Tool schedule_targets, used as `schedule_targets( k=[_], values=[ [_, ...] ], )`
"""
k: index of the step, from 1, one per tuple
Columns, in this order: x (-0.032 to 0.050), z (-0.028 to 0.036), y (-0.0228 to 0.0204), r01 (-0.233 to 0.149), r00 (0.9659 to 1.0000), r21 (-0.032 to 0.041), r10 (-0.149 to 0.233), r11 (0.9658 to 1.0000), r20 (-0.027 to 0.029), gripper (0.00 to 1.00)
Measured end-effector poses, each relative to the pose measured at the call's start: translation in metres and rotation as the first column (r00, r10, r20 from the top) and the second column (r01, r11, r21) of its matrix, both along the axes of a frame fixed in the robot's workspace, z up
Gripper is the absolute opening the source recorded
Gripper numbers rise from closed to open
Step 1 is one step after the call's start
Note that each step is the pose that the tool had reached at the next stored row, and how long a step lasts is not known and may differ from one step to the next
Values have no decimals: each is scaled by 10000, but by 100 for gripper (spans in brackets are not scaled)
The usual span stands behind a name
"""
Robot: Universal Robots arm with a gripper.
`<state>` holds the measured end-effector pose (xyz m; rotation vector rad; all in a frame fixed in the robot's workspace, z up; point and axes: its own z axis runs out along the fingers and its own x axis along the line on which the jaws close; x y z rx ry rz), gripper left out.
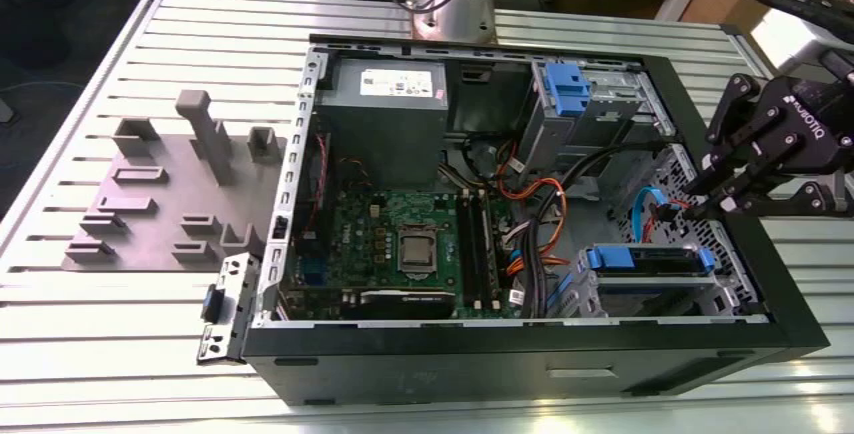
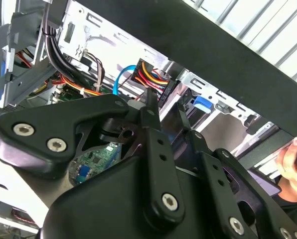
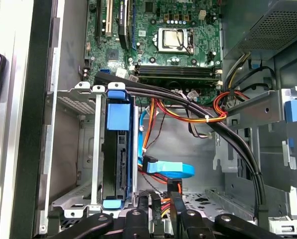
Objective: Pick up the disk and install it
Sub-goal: 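Insert the first disk wire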
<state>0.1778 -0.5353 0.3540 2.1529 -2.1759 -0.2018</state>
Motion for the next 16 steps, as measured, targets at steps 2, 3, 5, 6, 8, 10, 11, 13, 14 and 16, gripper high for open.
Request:
schedule_targets(
  k=[2, 3, 5, 6, 8, 10, 11, 13, 14, 16],
  values=[
    [1, -2, 0, 1, 10000, -12, -1, 10000, -2, 31],
    [2, -4, 0, 0, 10000, -40, 0, 10000, -2, 31],
    [1, -7, 0, 0, 10000, -86, 0, 10000, -1, 31],
    [2, -11, 0, 0, 10000, -97, 0, 10000, -1, 31],
    [7, -16, 0, -1, 10000, -102, 1, 9999, -2, 31],
    [10, -30, 0, 0, 10000, -99, 0, 10000, -2, 31],
    [12, -36, 0, 0, 10000, -100, 0, 9999, -2, 31],
    [13, -51, 0, 0, 10000, -101, 0, 9999, -3, 31],
    [14, -58, 0, -1, 10000, -101, 1, 9999, -4, 31],
    [15, -67, 0, 0, 10000, -101, 0, 9999, -4, 31]
  ],
)
